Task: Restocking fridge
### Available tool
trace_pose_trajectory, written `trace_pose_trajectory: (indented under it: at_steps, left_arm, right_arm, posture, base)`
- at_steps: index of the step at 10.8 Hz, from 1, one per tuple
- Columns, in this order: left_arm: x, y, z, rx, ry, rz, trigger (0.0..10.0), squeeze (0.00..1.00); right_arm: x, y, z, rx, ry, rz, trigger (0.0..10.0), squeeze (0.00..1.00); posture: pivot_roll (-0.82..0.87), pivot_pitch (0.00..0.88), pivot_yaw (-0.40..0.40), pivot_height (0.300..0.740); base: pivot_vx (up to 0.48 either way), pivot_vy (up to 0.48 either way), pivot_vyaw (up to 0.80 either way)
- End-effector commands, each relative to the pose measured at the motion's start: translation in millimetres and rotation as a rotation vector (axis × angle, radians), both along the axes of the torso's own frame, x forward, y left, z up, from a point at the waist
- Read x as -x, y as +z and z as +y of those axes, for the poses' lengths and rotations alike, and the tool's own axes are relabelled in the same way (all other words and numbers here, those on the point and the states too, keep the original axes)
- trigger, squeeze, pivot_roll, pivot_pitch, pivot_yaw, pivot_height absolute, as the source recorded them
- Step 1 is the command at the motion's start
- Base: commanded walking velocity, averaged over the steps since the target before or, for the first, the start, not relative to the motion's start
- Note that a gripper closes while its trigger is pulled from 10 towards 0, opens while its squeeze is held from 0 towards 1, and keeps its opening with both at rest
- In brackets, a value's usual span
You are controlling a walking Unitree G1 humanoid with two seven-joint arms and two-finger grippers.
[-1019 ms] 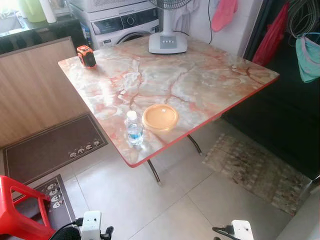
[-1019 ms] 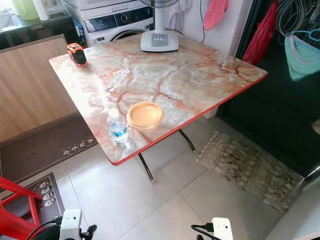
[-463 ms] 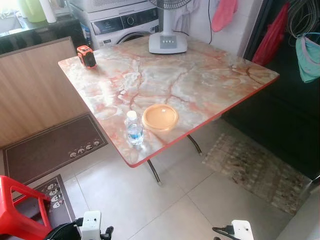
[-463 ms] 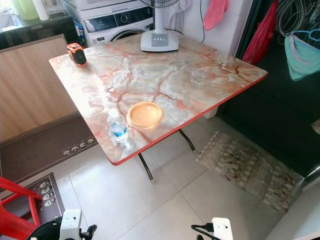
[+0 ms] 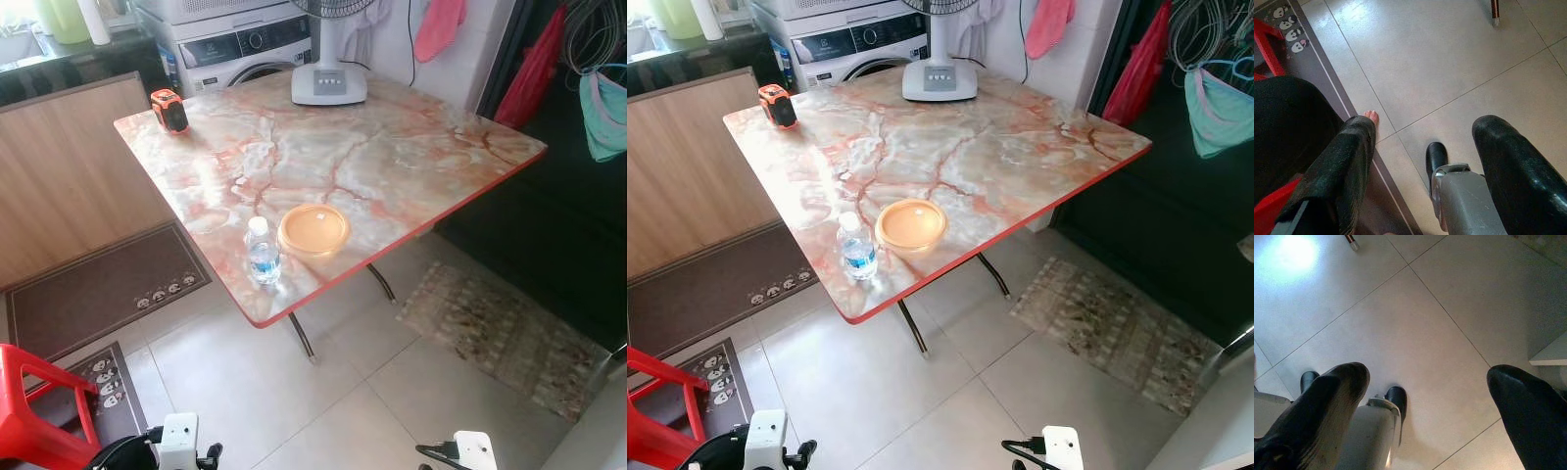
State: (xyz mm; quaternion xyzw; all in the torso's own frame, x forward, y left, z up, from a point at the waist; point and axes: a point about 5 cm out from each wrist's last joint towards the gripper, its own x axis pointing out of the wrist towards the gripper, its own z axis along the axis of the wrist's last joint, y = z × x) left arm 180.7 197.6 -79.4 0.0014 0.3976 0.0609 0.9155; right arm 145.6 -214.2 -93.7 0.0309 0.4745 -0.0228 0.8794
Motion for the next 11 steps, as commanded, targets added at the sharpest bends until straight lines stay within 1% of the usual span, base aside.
trace_pose_trajectory:
  at_steps: [1,4,11]
  left_arm:
    - [6.0,-1.7,24.6,0.011,0.077,0.099,10.0,0.00]
    - [4.9,-1.7,24.0,0.001,0.076,0.110,10.0,0.00]
    - [3.1,-0.9,23.7,0.010,0.088,0.103,10.0,0.00]
  right_arm:
    - [-56.1,20.0,18.4,-0.144,-0.214,-0.100,10.0,0.00]
    - [-57.7,21.1,17.1,-0.128,-0.169,-0.091,10.0,0.00]
    - [-59.9,22.3,16.9,-0.126,-0.161,-0.097,10.0,0.00]
  posture:
    - [0.02,0.000,-0.044,0.740]
    - [0.01,0.000,-0.047,0.740]
    - [0.02,0.000,-0.049,0.740]
  base:
    - [0.000,0.000,0.00]
    - [0.000,0.000,0.00]
    - [0.000,0.000,0.00]
